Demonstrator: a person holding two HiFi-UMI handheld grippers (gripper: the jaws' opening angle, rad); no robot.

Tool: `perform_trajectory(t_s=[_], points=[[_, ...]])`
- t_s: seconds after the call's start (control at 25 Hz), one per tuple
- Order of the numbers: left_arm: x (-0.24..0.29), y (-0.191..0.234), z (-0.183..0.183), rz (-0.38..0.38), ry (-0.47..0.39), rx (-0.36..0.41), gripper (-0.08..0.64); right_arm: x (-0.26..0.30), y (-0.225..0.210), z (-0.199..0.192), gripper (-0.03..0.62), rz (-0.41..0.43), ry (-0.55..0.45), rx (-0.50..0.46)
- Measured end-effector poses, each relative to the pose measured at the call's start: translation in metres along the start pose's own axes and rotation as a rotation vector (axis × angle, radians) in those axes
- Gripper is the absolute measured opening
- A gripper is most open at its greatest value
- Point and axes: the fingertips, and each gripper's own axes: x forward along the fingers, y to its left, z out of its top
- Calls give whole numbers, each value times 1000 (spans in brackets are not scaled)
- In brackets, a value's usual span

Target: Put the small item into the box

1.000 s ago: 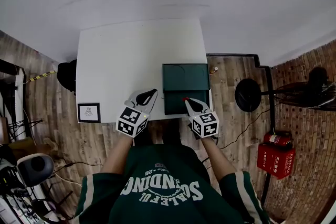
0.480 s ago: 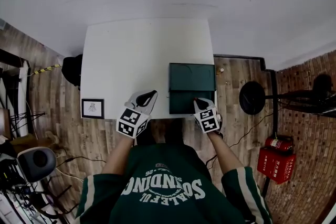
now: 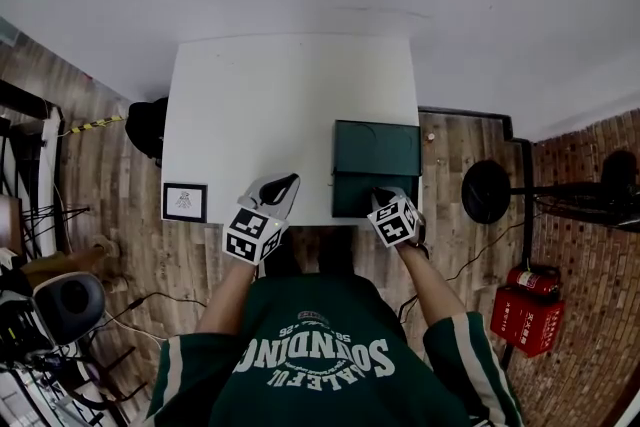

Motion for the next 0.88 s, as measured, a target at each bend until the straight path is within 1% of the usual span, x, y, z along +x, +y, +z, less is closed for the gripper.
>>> perform_trajectory(t_s=[0.24, 0.44, 0.56, 0.88], points=[[-8, 5, -5, 17, -3, -16, 52, 16, 10, 2, 15, 38, 37, -26], [-14, 12, -9, 34, -5, -27, 52, 28, 14, 12, 15, 59, 67, -50], [-19, 13, -11, 44, -8, -35, 52, 37, 19, 9, 15, 83, 88, -51], [-27, 16, -15, 56, -10, -41, 52, 38, 17, 15, 15, 80, 86, -48]])
